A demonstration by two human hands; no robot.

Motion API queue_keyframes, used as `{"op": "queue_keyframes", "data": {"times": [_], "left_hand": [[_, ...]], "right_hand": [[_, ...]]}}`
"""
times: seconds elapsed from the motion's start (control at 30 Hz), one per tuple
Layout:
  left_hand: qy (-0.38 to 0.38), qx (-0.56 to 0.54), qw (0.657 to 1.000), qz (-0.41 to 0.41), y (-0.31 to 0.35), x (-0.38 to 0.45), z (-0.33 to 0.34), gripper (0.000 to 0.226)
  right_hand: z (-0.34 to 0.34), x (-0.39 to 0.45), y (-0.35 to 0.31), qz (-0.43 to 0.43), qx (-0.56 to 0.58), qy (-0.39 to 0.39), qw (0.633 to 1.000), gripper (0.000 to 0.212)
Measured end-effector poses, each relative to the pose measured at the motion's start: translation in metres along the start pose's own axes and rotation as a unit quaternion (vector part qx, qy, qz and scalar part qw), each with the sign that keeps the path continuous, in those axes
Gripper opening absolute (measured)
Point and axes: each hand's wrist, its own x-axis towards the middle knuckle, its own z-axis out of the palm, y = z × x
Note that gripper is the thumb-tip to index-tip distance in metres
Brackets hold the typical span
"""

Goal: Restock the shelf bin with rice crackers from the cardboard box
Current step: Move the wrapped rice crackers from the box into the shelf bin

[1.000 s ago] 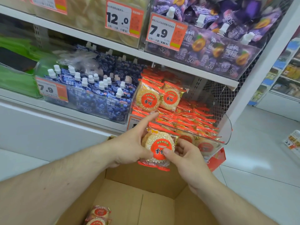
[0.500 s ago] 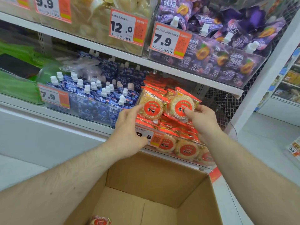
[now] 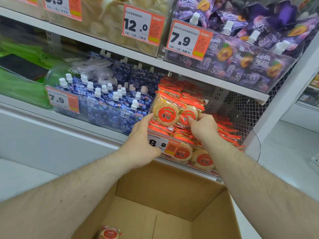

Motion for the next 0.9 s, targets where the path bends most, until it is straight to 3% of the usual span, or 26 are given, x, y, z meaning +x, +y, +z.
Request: {"op": "queue_keyframes", "data": {"times": [0.1,0.23,0.33,0.43,0.5,0.6,0.7,0.9], "left_hand": [[0.001,-0.01,1.0,0.003,0.0,0.001,-0.001,0.102],[0.029,0.071,0.997,0.026,0.002,-0.002,-0.004,0.098],[0.029,0.084,0.995,0.039,0.003,-0.003,-0.006,0.094],[0.026,0.085,0.995,0.041,0.002,-0.003,-0.006,0.093],[0.025,0.087,0.995,0.048,0.002,-0.003,-0.006,0.093],[0.024,0.09,0.994,0.056,0.002,-0.003,-0.005,0.093],[0.024,0.088,0.994,0.06,0.001,-0.003,-0.005,0.093],[0.015,0.068,0.996,0.059,-0.003,-0.001,-0.006,0.091]], "right_hand": [[0.0,-0.001,0.0,0.014,0.014,-0.022,1.0,0.032],[-0.009,-0.009,0.0,0.023,0.055,-0.03,0.998,0.051],[-0.015,-0.014,0.007,0.036,0.054,-0.021,0.998,0.074],[-0.019,-0.02,0.011,0.016,0.014,0.017,1.0,0.083],[-0.021,-0.029,0.009,-0.022,-0.031,0.081,0.996,0.079],[-0.021,-0.051,0.002,-0.153,-0.004,0.18,0.972,0.058],[-0.013,-0.068,-0.013,-0.249,0.017,0.138,0.958,0.051],[0.012,-0.048,-0.035,-0.277,-0.086,0.095,0.952,0.045]]}}
